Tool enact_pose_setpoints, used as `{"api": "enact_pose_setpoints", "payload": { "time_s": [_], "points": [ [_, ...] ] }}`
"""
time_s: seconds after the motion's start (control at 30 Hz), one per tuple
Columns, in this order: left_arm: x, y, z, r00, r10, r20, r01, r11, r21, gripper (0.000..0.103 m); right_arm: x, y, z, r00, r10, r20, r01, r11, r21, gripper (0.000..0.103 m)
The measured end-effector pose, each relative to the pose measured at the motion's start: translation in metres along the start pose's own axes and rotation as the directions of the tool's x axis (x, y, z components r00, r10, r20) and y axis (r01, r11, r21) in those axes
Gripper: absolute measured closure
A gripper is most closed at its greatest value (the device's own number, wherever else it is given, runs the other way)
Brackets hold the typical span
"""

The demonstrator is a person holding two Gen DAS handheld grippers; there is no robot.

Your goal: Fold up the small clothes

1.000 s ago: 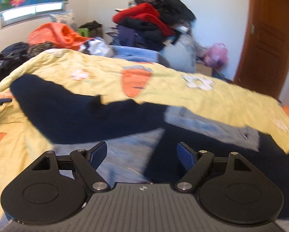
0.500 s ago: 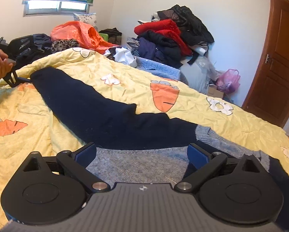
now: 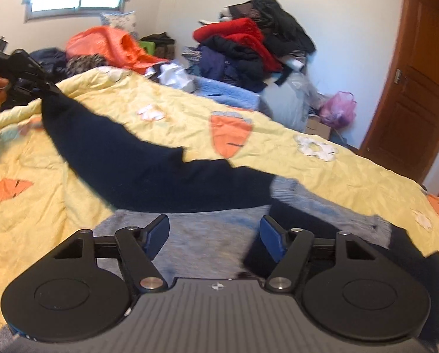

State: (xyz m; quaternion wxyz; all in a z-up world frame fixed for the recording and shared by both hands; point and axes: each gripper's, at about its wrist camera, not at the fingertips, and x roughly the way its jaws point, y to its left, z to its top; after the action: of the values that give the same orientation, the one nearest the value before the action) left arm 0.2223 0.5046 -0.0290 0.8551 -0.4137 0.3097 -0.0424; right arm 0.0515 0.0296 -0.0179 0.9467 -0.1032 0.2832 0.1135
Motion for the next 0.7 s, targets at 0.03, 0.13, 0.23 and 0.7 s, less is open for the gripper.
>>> {"api": "enact_pose_setpoints", "payload": {
  "time_s": [0.03, 0.13, 0.23, 0.7],
  "points": [
    [-0.004, -0.017, -0.008, 1.000, -0.016, -0.001, 0.016, 0.999, 0.045, 0.096, -0.005, -0.008, 0.001, 1.000, -0.006, 0.003, 0.006, 1.000, 0.014, 0.036],
    [-0.005, -0.072, -0.044, 0.998, -0.056, -0.026, 0.060, 0.979, 0.197, 0.096, -0.014, -0.034, 0.001, 1.000, -0.011, 0.002, 0.011, 0.998, 0.064, 0.037],
    [0.002, -0.121, -0.096, 0.995, -0.062, -0.073, 0.083, 0.936, 0.343, 0.096, -0.019, -0.057, -0.003, 1.000, 0.008, -0.002, -0.007, 0.992, 0.128, 0.037],
    [0.001, -0.126, -0.198, 0.977, -0.114, -0.179, 0.179, 0.896, 0.406, 0.000, 0.073, -0.072, 0.003, 0.915, 0.395, -0.075, -0.303, 0.799, 0.519, 0.034]
  ]
}}
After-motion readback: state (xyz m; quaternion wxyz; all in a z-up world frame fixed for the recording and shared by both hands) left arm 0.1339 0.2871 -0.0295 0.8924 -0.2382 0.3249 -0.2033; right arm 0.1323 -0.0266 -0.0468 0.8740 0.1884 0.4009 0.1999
